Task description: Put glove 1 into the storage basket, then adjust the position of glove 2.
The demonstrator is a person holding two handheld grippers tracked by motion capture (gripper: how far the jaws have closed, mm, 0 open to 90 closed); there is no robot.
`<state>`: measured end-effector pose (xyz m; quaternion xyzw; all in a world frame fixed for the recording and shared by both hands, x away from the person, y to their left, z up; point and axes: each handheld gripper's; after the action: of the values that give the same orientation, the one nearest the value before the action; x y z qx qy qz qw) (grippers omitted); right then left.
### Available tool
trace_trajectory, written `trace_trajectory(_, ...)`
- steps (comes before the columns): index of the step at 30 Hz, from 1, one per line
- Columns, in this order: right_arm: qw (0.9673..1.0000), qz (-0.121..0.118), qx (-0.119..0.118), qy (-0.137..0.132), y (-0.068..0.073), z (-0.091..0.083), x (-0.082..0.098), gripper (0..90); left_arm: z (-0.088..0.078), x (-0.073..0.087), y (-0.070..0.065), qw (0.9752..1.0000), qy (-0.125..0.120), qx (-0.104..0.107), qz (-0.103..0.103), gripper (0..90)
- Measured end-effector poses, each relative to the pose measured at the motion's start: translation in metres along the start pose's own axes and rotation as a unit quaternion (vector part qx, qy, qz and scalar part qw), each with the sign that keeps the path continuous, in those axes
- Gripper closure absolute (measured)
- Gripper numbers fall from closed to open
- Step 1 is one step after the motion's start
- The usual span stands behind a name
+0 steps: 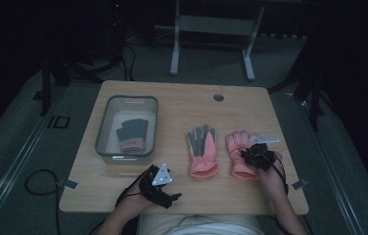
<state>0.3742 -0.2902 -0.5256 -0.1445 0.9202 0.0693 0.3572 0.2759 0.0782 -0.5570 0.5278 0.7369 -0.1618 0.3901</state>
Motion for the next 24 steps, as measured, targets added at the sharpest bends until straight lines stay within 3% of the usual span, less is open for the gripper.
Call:
trace_trajectory(4, 1.0000, 0.001, 0.001, 0.003, 0.001, 0.001, -0.001, 74.4, 0.000, 0.000, -0.001, 1.0000, 0.002, -0.001, 0.001, 8.4)
trace_trajectory(5, 1.0000, 0.003, 0.001, 0.009, 0.002, 0.000, -0.002, 81.5, 0.000, 0.000, -0.001, 1.0000, 0.001, 0.000, 0.001, 8.4)
trace_trajectory(16, 0.9996, 0.027, -0.003, -0.002, 0.003, -0.004, -0.004, 87.5, 0.000, 0.000, 0.000, 1.0000, -0.001, 0.003, 0.000, 8.4)
trace_trajectory(22, 0.9989, 0.038, -0.001, -0.027, 0.002, -0.021, -0.012, 87.6, 0.000, 0.000, 0.000, 1.0000, 0.000, 0.003, 0.000, 8.4)
trace_trajectory(24, 0.9981, 0.040, 0.001, -0.048, 0.006, -0.039, -0.021, 87.6, 0.000, 0.000, 0.000, 1.0000, 0.001, 0.002, 0.001, 8.4)
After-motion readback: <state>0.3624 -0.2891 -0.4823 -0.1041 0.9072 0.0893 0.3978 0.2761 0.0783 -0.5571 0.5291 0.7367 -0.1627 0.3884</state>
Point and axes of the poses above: each handheld gripper's, and its own axes: z roughly forward along the jaws, x roughly out of its underside, y roughly to its left, and after that the axes turned 9 degrees about z, right-handed
